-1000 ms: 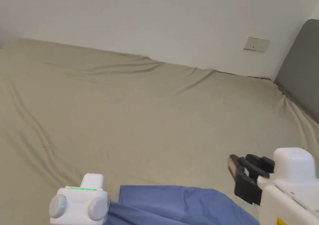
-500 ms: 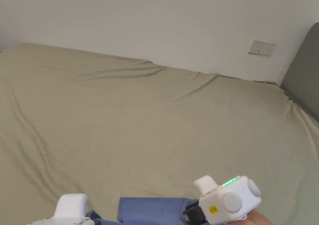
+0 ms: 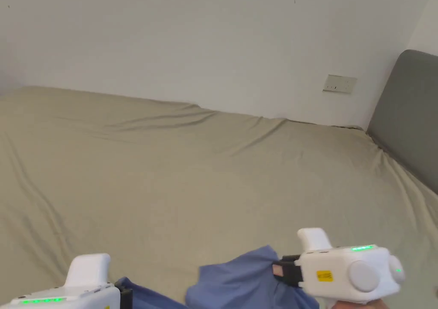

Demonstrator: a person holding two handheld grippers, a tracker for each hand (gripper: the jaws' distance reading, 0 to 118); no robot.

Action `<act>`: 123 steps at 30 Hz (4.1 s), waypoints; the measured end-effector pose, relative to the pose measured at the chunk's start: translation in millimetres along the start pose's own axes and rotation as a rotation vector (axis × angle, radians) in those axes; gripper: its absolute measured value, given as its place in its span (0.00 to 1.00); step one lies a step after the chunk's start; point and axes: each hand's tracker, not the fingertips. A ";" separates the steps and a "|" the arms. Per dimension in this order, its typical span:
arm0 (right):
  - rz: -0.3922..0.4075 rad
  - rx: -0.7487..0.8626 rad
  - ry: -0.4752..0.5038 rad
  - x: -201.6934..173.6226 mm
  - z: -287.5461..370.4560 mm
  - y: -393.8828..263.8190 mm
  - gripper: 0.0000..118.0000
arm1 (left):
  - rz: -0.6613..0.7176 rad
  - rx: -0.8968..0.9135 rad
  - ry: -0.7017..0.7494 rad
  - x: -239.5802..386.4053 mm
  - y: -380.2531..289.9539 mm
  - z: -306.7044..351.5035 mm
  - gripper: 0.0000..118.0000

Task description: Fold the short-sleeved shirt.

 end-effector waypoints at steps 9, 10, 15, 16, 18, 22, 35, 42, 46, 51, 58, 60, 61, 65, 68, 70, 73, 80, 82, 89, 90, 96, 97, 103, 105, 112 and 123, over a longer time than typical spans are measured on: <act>-0.219 0.458 -0.012 19.7 259.0 55.9 0.00 | 0.026 0.331 -0.005 -21.8 103.1 156.3 0.04; -0.192 0.488 -0.030 18.0 285.0 63.3 0.00 | -0.002 0.377 0.008 -22.4 115.8 176.8 0.04; -0.144 0.618 -0.129 1.4 374.3 80.0 0.00 | -0.042 0.523 0.042 -32.5 165.9 263.6 0.04; -0.142 0.626 -0.126 -4.7 387.6 80.3 0.00 | -0.048 0.535 0.053 -36.8 174.6 276.4 0.04; -0.163 0.661 -0.095 -8.1 404.2 80.5 0.00 | -0.049 0.525 0.048 -44.4 186.6 287.0 0.04; -0.146 0.666 -0.068 -33.7 412.5 79.2 0.00 | -0.070 0.544 0.093 -48.8 191.1 292.7 0.04; -0.133 0.622 -0.070 -34.0 388.0 108.8 0.00 | -0.068 0.528 0.119 -54.9 209.9 286.3 0.04; -0.079 0.611 -0.130 -46.7 370.0 177.2 0.00 | -0.094 0.524 0.136 -37.1 274.4 259.5 0.04; -0.050 0.624 -0.145 -46.7 355.6 233.8 0.00 | -0.092 0.533 0.121 -28.6 325.0 240.6 0.04; -0.024 0.632 -0.169 -40.1 340.3 298.4 0.00 | -0.093 0.522 0.127 -19.3 387.1 219.2 0.03; -0.007 0.627 -0.248 -20.2 295.0 371.1 0.00 | -0.094 0.524 0.153 -22.1 455.5 177.3 0.04; 0.007 0.613 -0.276 -21.4 279.6 378.8 0.00 | -0.092 0.527 0.160 -20.7 462.8 164.3 0.04; 0.009 0.610 -0.281 -20.2 270.2 382.8 0.00 | -0.105 0.524 0.178 -18.6 467.1 155.7 0.03; 0.040 0.572 -0.296 -13.3 235.9 398.0 0.00 | -0.135 0.497 0.201 -9.8 461.4 125.8 0.04; 0.045 0.555 -0.282 -21.6 212.1 378.1 0.00 | -0.131 0.472 0.182 -11.0 443.4 95.1 0.04; 0.013 0.538 -0.254 -18.1 185.7 361.6 0.00 | -0.131 0.424 0.179 -21.2 443.8 57.6 0.03; -0.015 0.487 -0.240 -1.9 141.4 329.1 0.00 | -0.108 0.378 0.160 -31.0 402.7 12.7 0.03; -0.146 0.356 -0.153 34.9 14.8 180.9 0.00 | -0.068 0.223 0.112 -65.0 255.1 -81.8 0.03; -0.170 0.276 -0.190 44.2 -10.6 129.9 0.00 | -0.039 0.163 0.099 -82.9 216.0 -100.9 0.03; -0.312 0.101 -0.197 88.8 -40.4 -3.8 0.00 | 0.065 0.040 0.085 -140.8 115.7 -116.5 0.02; -0.346 0.080 -0.181 94.3 -36.4 -17.0 0.00 | 0.053 0.017 0.104 -139.2 104.4 -106.8 0.02; -0.336 0.007 -0.207 89.8 5.0 -83.7 0.00 | 0.049 -0.012 0.108 -169.9 56.0 -67.2 0.02; -0.362 0.005 -0.195 90.5 11.7 -92.4 0.00 | 0.054 -0.013 0.093 -174.0 50.3 -58.9 0.02; -0.385 0.002 -0.176 75.3 40.6 -144.7 0.00 | 0.030 -0.045 0.075 -174.0 2.3 -18.3 0.02; -0.425 -0.005 -0.165 76.2 48.2 -163.2 0.00 | 0.034 -0.069 0.076 -176.9 -15.3 -7.6 0.02; -0.513 -0.017 -0.133 66.2 80.9 -228.5 0.00 | 0.065 -0.090 0.080 -169.5 -80.4 46.5 0.02; -0.434 -0.066 -0.189 37.3 116.7 -294.6 0.00 | 0.100 -0.142 0.103 -161.0 -156.3 92.3 0.02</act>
